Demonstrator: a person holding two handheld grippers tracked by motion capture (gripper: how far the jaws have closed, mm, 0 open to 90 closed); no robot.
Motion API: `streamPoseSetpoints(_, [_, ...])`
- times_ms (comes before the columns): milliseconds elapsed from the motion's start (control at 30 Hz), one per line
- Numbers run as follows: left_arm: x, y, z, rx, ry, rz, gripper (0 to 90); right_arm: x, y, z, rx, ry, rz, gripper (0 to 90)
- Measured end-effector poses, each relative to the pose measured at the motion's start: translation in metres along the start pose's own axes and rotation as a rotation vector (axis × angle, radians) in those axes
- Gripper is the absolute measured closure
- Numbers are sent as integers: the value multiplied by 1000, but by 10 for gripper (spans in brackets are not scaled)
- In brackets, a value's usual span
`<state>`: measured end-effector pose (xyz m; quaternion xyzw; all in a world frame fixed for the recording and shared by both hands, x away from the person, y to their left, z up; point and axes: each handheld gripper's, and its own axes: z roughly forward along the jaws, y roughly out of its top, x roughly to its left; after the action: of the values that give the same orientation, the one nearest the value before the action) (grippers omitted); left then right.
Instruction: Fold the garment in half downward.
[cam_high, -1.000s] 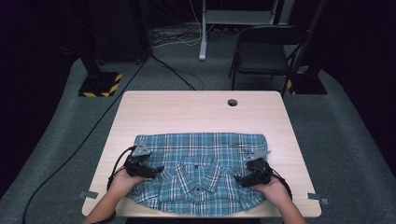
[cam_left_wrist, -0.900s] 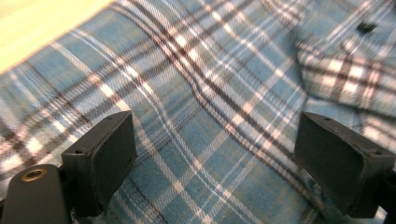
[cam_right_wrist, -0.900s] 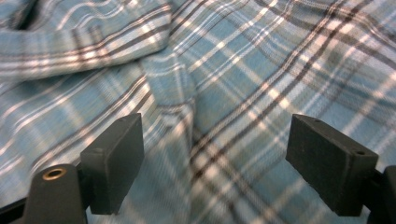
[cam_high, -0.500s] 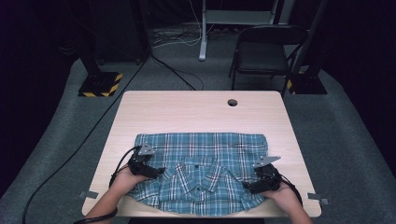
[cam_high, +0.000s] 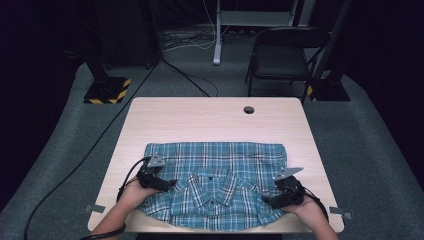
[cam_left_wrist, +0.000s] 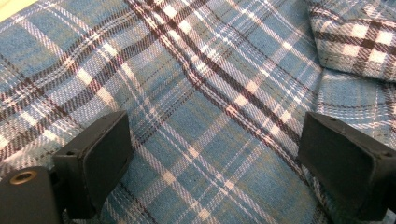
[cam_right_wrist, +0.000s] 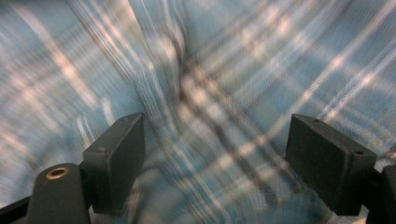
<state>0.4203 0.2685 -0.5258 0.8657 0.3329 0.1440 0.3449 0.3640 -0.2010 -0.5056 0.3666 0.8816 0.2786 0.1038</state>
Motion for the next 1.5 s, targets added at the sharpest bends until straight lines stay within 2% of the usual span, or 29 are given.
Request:
streamPoseSetpoints(33, [0, 0, 0, -2, 1, 0, 95, 0, -3, 5, 7, -6, -25, 171])
streamPoseSetpoints(67, [0, 0, 0, -2, 1, 0, 95, -1, -4, 5, -6, 7, -30, 173])
streamPoseSetpoints(133, [0, 0, 0, -3, 2, 0, 95, -3, -2, 5, 1, 13, -16, 181])
streamPoseSetpoints(267, [-1, 0, -1, 3, 3, -5, 95, -1, 1, 1, 0, 17, -18, 188])
streamPoseSetpoints(367, [-4, 2, -5, 33, 6, -7, 90, -2, 8, -4, -79, 9, 8, 173])
streamPoseSetpoints(433, [-7, 1, -9, 34, 15, -3, 89, -5, 14, -3, -129, -3, 29, 171])
streamPoseSetpoints(500, [-8, 0, -14, 25, 15, -3, 89, -8, 20, 1, -153, -28, 30, 171])
streamPoseSetpoints(600, [-9, -3, -21, 14, 19, -10, 90, -15, 23, 13, -121, -62, 52, 171])
streamPoseSetpoints(667, [-10, -6, -27, 7, 16, -18, 93, -20, 22, 21, -82, -56, 59, 173])
streamPoseSetpoints(700, [-10, -7, -30, 1, 11, -23, 94, -22, 21, 25, -56, -51, 51, 153])
streamPoseSetpoints(733, [-11, -7, -33, -5, 6, -24, 96, -22, 22, 26, -57, -48, 38, 153])
streamPoseSetpoints(800, [-13, -9, -38, -15, -9, -16, 97, -21, 26, 25, -17, -56, 33, 167])
streamPoseSetpoints(867, [-15, -10, -42, -20, -31, -9, 100, -18, 30, 22, -8, -67, 7, 183])
streamPoseSetpoints(1000, [-17, -18, -39, 23, -58, -8, 100, -14, 41, 15, -102, -61, 0, 177])
streamPoseSetpoints(1067, [-18, -24, -33, 73, -42, 0, 97, -13, 50, 10, -157, -44, 16, 170])
streamPoseSetpoints(1133, [-18, -28, -30, 45, -44, -6, 81, -13, 59, 6, -205, 1, 53, 166])
streamPoseSetpoints(1167, [-18, -29, -30, 42, -43, -4, 79, -14, 63, 5, -210, 18, 66, 166])
streamPoseSetpoints(1233, [-19, -29, -31, 40, -40, -5, 79, -16, 72, 7, -194, 11, 71, 167])
streamPoseSetpoints(1300, [-19, -31, -31, 30, -39, -5, 79, -19, 80, 13, -164, -7, 55, 167])
streamPoseSetpoints(1367, [-19, -32, -31, 20, -37, -7, 79, -26, 84, 25, -129, -19, 40, 167])
streamPoseSetpoints(1500, [-19, -33, -31, 14, -35, -10, 79, -39, 85, 49, -103, -50, 55, 166])
